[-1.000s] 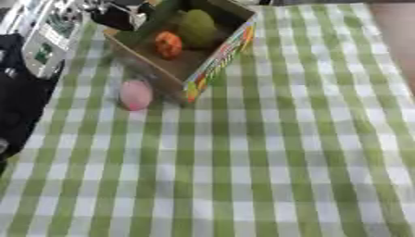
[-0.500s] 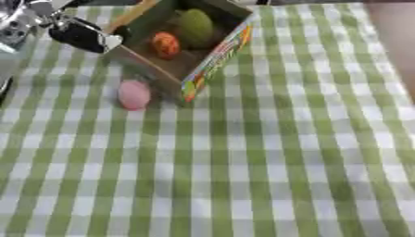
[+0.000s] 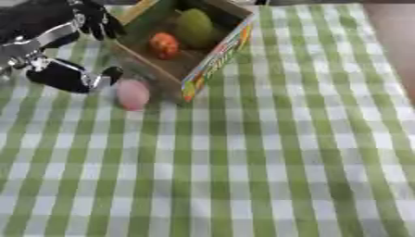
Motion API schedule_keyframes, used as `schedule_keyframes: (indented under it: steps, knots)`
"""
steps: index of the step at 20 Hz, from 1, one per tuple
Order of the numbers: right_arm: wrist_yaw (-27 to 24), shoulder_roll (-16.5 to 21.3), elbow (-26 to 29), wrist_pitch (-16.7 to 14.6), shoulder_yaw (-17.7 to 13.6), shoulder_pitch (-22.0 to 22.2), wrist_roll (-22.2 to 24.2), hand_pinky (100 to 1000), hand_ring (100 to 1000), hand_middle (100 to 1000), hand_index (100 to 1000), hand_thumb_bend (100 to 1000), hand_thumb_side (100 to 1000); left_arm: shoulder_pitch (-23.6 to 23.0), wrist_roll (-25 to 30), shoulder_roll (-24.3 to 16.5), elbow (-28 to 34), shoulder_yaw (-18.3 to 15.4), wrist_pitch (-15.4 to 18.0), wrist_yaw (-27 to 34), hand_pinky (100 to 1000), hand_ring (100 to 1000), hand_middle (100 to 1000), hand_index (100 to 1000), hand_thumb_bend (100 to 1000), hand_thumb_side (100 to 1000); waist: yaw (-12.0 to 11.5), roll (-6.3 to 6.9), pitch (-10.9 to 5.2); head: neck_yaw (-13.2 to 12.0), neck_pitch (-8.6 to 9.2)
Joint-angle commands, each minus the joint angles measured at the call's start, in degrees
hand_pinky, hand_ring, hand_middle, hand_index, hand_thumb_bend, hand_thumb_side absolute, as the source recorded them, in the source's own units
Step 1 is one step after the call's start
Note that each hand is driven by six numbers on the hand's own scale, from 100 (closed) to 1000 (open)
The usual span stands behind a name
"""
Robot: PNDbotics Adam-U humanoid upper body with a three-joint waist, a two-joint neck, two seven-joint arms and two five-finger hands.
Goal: Pick up objects on the table and place them in the box.
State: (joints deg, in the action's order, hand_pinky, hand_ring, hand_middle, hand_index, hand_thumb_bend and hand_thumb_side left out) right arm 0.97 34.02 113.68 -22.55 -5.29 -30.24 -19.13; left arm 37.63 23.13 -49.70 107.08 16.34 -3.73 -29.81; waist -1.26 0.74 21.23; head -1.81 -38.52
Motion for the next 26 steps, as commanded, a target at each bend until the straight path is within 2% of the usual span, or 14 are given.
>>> schedule_keyframes:
  steps: [1, 6, 12, 17, 20, 26]
  knots:
    - [0.34, 1.59, 0.91, -0.02, -0.68, -0.76, -0.21, 765, 815, 548, 846, 100, 523, -0.72, -0.14, -3.12, 2.52, -0.3, -0.76, 1.62, 656, 618, 613, 816, 334, 286, 0.0, -0.11, -0.9, 0.33, 0.43]
    - [0.35, 1.49, 0.91, -0.04, -0.65, -0.9, -0.22, 765, 816, 547, 846, 100, 523, -3.01, 1.74, -4.81, 5.2, 0.58, -0.82, 1.51, 671, 631, 630, 862, 388, 318, 0.09, -0.17, -0.58, 0.5, 0.48]
    - [0.27, 1.41, 0.91, -0.07, -0.6, -1.01, -0.14, 765, 816, 546, 846, 100, 523, -2.93, 4.02, -4.84, 4.5, 2.59, -1.03, -2.69, 702, 672, 670, 877, 472, 338, 0.21, -0.3, -0.42, 0.13, 0.8]
    - [0.31, 1.44, 0.91, -0.18, -0.61, -1.12, -0.11, 765, 815, 546, 846, 100, 523, -2.76, 3.45, -4.14, 3.3, 3.97, -1.34, -5.68, 708, 688, 687, 884, 475, 327, 0.04, -0.54, -0.16, -0.08, 1.1]
    - [0.34, 1.42, 0.91, -0.21, -0.64, -1.13, -0.14, 766, 817, 545, 846, 100, 523, -3.08, 2.62, -3.82, 2.83, 4.18, -1.3, -6.32, 721, 725, 726, 891, 478, 315, -0.15, -0.73, 0.04, -0.09, 1.35]
    - [0.41, 1.26, 0.91, -0.23, -0.72, -1.18, -0.22, 766, 819, 543, 847, 100, 523, -4.5, -0.44, -3.13, 1.02, 4.47, -1.44, -7.19, 715, 730, 748, 892, 476, 313, -0.47, -1.25, 0.59, -0.08, 2.21]
